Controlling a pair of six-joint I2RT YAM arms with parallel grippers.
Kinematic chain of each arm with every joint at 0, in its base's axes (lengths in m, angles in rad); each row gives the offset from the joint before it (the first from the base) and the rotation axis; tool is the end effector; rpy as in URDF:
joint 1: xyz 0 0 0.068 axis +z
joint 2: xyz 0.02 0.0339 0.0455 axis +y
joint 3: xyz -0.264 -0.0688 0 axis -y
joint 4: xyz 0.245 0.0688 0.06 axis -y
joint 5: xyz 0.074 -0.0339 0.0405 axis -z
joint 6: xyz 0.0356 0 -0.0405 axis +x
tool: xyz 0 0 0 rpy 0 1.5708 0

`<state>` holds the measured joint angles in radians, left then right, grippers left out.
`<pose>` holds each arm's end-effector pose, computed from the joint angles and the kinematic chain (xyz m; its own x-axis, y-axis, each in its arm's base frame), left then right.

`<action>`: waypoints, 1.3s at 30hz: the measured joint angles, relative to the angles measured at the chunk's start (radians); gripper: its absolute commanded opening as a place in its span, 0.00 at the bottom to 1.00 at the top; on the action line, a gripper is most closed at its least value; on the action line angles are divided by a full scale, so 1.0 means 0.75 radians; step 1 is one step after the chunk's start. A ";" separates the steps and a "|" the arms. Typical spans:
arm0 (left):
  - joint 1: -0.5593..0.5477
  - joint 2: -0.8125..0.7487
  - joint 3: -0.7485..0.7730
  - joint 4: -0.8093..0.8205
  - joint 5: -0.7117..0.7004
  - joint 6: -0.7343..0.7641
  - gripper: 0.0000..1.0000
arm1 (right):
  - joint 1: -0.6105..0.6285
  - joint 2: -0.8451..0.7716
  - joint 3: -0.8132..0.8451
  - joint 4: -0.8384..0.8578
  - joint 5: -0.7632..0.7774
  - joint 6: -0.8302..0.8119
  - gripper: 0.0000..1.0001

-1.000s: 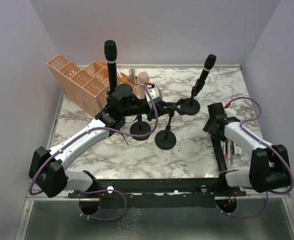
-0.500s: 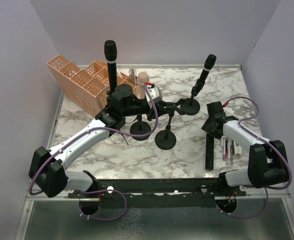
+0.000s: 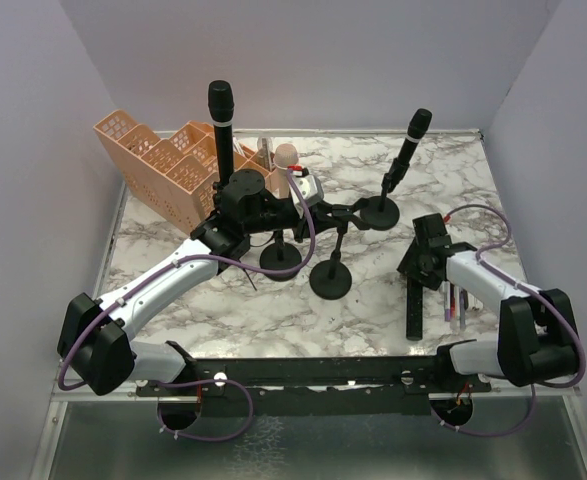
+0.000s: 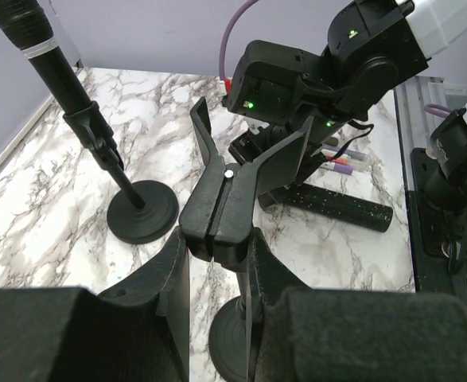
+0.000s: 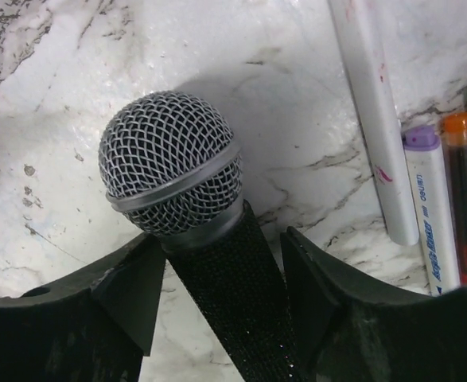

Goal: Attach the microphones to the stand

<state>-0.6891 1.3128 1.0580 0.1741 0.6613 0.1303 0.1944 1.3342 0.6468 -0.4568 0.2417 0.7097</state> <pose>0.2228 -0.2118 0.3568 0.0649 0.0794 -0.9947 0.9741 0.2114 0.0804 0.2278 0.0362 0.1622 -0.7365 0.4998 -0.4559 0.5135 0.8517 0.1043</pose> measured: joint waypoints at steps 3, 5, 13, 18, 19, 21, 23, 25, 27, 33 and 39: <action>0.000 0.000 -0.003 0.007 0.000 -0.003 0.00 | 0.000 -0.022 -0.015 -0.008 -0.003 -0.012 0.30; 0.000 0.000 -0.003 0.007 0.000 -0.004 0.00 | 0.000 -0.037 -0.016 -0.011 -0.004 -0.009 0.19; 0.000 0.000 -0.006 0.014 -0.004 -0.018 0.00 | 0.003 -0.279 0.028 -0.054 0.007 -0.062 0.03; 0.000 0.000 -0.009 0.022 -0.013 -0.033 0.00 | 0.032 -0.418 0.174 -0.046 0.002 -0.145 0.01; 0.000 0.000 -0.010 0.023 -0.016 -0.035 0.00 | 0.042 -0.452 0.199 -0.030 -0.013 -0.165 0.01; 0.000 0.000 -0.010 0.025 -0.022 -0.039 0.00 | 0.060 -0.525 0.229 0.031 -0.058 -0.208 0.01; 0.000 0.000 -0.010 0.025 -0.026 -0.047 0.00 | 0.070 -0.601 0.237 0.122 -0.119 -0.253 0.01; -0.001 0.000 -0.010 0.025 -0.030 -0.055 0.00 | 0.084 -0.664 0.236 0.218 -0.180 -0.304 0.01; 0.000 0.000 -0.010 0.026 -0.031 -0.063 0.00 | 0.093 -0.704 0.235 0.311 -0.234 -0.358 0.01; 0.000 0.000 -0.010 0.030 -0.031 -0.099 0.00 | 0.100 -0.810 0.131 0.689 -0.438 -0.482 0.01; 0.000 0.003 -0.010 0.035 -0.033 -0.120 0.00 | 0.100 -0.812 0.045 1.047 -0.663 -0.529 0.01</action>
<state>-0.6891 1.3151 1.0504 0.2001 0.6369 0.0406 0.2695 0.7250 0.6804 0.3283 -0.2554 0.3126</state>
